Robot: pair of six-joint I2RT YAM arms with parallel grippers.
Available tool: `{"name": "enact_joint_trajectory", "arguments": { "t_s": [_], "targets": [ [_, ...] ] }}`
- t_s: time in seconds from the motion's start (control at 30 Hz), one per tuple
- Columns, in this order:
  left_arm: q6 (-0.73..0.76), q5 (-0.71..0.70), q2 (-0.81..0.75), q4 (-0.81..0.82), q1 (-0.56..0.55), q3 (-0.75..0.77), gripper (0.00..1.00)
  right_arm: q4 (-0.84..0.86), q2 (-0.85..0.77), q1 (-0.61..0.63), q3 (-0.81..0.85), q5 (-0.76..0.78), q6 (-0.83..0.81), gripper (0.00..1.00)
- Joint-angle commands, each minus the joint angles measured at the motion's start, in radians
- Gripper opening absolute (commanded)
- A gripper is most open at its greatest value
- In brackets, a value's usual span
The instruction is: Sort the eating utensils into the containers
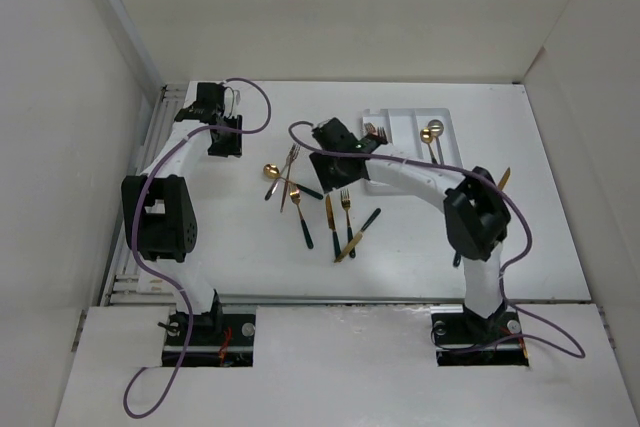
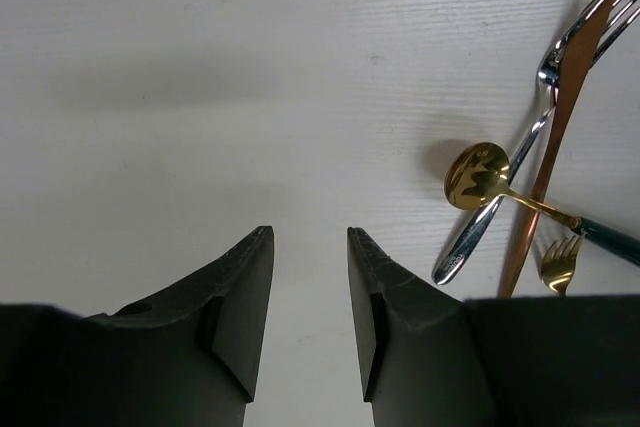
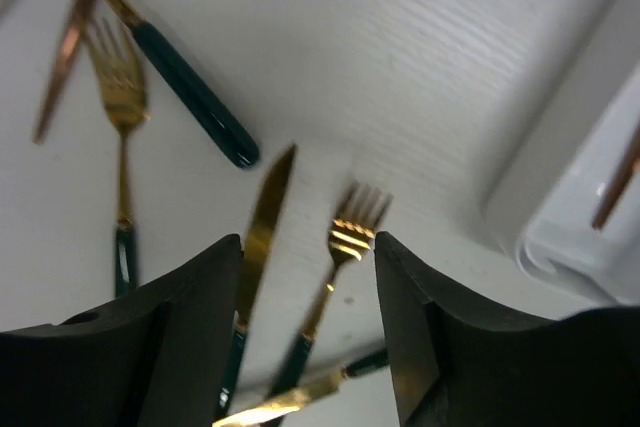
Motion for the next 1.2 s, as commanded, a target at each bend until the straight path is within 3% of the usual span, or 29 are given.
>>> {"name": "enact_joint_trajectory", "arguments": {
  "t_s": [0.0,0.07,0.23,0.37,0.47,0.5,0.63,0.73,0.87,1.17],
  "targets": [
    [0.006,0.002,-0.046,0.004,0.006,0.008,0.33,-0.019,-0.180,-0.005,-0.157,0.032,0.130,0.62],
    [0.006,0.002,-0.036,0.004,0.006,0.018,0.33,0.001,-0.244,-0.005,-0.242,0.020,0.119,0.72],
    [0.006,0.023,-0.009,-0.005,0.006,0.037,0.33,-0.078,-0.275,-0.074,-0.284,-0.051,0.120,0.78],
    [0.006,0.023,-0.019,-0.005,0.006,0.037,0.33,-0.019,-0.382,-0.074,-0.343,-0.034,-0.034,0.79],
    [0.006,0.023,-0.029,-0.005,0.006,0.028,0.33,-0.019,-0.447,-0.085,-0.375,-0.085,-0.397,0.80],
    [0.006,0.023,-0.029,-0.005,0.006,0.028,0.33,-0.019,-0.473,-0.085,-0.388,-0.085,-0.589,0.82],
    [0.006,0.023,-0.029,-0.005,-0.003,0.037,0.33,0.044,-0.525,-0.094,-0.457,-0.163,-0.950,0.87],
    [0.006,0.011,-0.029,-0.005,-0.003,0.037,0.33,0.044,-0.510,-0.094,-0.466,-0.204,-1.115,0.88],
    [0.006,-0.009,-0.049,-0.005,-0.003,0.028,0.33,-0.047,-0.387,-0.094,-0.443,-0.234,-1.200,0.91],
    [0.006,-0.018,-0.049,0.004,-0.003,0.028,0.33,-0.025,-0.229,-0.085,-0.391,-0.298,-1.243,0.91]
  ]
}}
